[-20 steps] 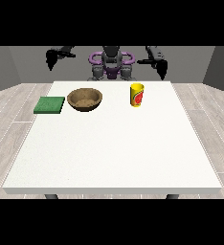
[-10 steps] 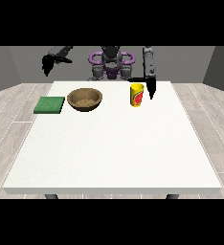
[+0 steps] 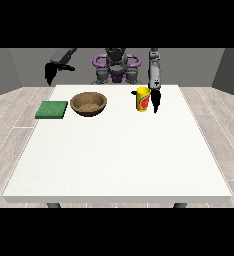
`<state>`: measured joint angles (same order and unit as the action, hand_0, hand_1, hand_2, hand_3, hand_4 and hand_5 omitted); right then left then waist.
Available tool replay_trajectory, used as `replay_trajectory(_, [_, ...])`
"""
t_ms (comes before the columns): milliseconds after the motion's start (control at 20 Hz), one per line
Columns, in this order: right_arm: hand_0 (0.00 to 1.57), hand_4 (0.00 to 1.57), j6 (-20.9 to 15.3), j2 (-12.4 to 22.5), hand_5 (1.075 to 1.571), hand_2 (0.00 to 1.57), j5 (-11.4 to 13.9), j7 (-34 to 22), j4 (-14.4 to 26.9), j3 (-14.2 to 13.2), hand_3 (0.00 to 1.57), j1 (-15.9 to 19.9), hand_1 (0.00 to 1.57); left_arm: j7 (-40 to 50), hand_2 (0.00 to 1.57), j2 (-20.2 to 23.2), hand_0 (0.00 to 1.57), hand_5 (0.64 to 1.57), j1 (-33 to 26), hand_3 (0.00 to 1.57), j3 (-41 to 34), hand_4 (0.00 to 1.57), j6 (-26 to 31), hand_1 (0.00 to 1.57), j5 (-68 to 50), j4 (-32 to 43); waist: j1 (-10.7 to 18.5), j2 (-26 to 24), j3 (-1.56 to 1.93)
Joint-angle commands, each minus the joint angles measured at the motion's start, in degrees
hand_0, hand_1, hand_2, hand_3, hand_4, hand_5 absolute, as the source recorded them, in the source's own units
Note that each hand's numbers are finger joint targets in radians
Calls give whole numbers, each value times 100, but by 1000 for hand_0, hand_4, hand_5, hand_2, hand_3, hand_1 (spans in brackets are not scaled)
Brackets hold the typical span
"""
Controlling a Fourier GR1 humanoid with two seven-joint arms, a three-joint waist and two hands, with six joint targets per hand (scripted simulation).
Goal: Pick the cup and pour the ball into the bowl, then pick the bowl and place it on the pad
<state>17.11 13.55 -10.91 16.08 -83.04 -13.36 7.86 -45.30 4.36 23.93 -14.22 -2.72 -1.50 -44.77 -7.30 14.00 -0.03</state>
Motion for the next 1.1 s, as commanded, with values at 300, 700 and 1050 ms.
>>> replay_trajectory(300, [0, 0, 170, 190, 1571, 0, -19, 20, 300, -121, 0, 163, 0, -358, 0, 80, 0, 1320, 838, 0, -231, 763, -336, 0, -138, 1111, -114, 50, 1])
replay_trajectory(700, [0, 0, 440, 550, 1570, 0, -393, -61, 90, -441, 0, 253, 0, -1170, 1571, -157, 1324, 1252, -92, 1571, 177, 1482, -1985, 1324, 883, 953, -426, 230, 3])
replay_trajectory(1050, [0, 0, 453, 573, 1569, 0, -250, -482, 749, -339, 0, 125, 0, 663, 1571, 1063, 1381, 1341, 344, 1571, 745, 1571, -2167, 1381, 1851, 646, 30, -1008, 21])
